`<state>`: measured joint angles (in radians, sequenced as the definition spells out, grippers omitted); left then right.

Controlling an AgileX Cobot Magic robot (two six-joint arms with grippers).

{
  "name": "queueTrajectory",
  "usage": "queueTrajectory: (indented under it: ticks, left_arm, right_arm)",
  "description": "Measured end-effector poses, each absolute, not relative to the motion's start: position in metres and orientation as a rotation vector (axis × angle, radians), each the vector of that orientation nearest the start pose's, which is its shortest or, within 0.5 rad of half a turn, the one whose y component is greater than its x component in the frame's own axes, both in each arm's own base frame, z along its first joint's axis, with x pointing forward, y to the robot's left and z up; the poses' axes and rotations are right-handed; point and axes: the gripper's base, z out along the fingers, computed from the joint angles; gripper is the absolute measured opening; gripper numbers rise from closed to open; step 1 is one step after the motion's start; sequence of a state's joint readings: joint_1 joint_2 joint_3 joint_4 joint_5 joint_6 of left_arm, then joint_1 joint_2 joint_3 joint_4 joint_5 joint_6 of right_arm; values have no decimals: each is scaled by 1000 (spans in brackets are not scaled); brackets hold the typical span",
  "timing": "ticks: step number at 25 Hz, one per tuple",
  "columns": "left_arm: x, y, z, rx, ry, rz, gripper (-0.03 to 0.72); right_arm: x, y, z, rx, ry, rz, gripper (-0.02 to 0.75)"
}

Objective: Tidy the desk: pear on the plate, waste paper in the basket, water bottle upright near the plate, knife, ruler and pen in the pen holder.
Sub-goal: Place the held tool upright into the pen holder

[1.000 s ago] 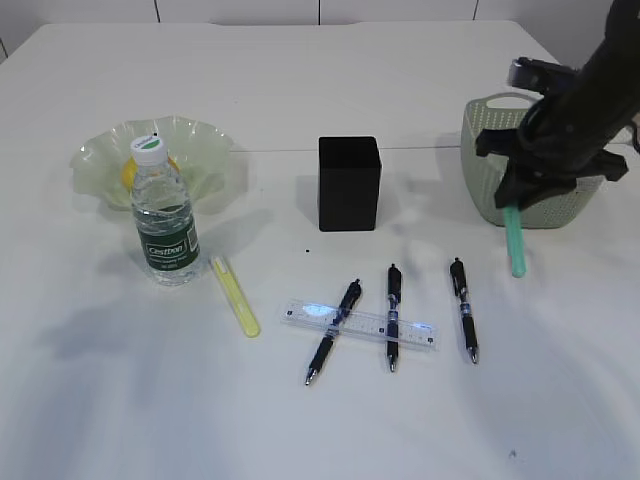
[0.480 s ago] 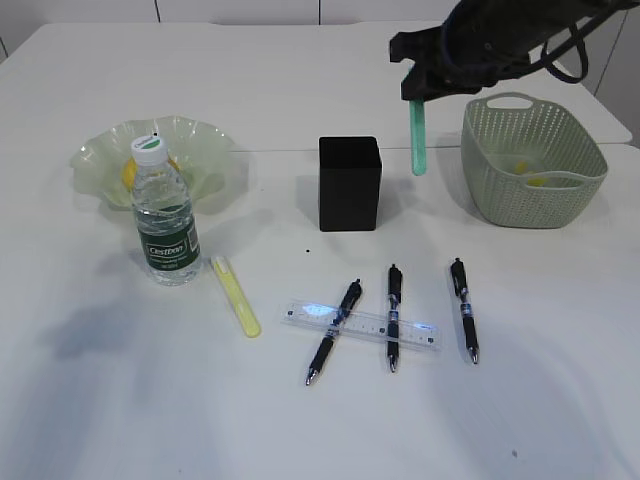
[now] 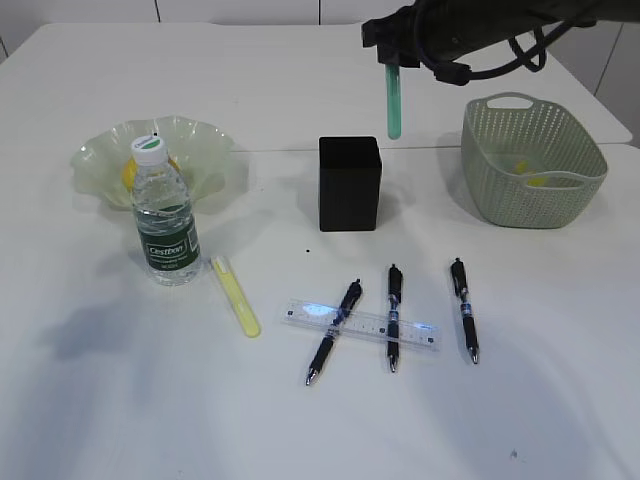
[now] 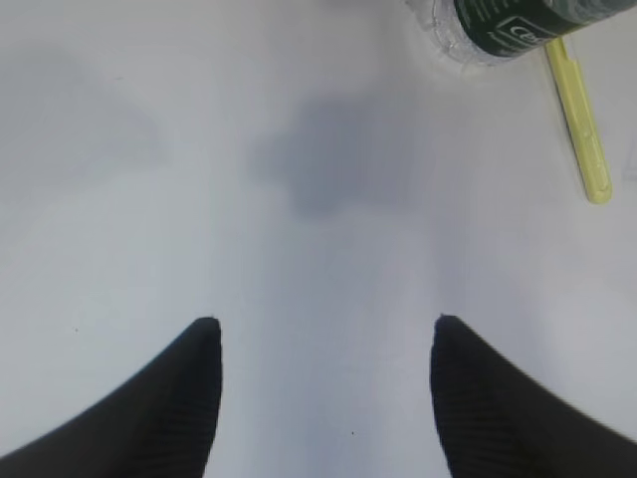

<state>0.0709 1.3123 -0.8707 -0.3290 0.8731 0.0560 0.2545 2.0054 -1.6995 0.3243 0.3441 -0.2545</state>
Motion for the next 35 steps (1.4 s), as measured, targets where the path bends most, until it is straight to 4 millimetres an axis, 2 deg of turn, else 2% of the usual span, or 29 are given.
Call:
queueTrajectory:
  ticks: [14,18,23,29,35]
  left_arm:
    - [243,-5,258,-256,2725,-362,466]
    - [243,-5,258,-256,2724,-362,466]
    - [243,-5,258,-257,2723,-362,466]
    - [243,-5,258,-257,2723,-362,466]
    - [243,-5,258,-257,2722,-361,466]
  right_arm:
    - [487,162,242,-317,2019,268,106]
    - [491,163,231,-311,2020,261,106]
    - [496,164,205,-316,2066,254,106]
    - [496,164,202,-317,2072,253,111]
    - [497,164,200,-317,2077,253,167]
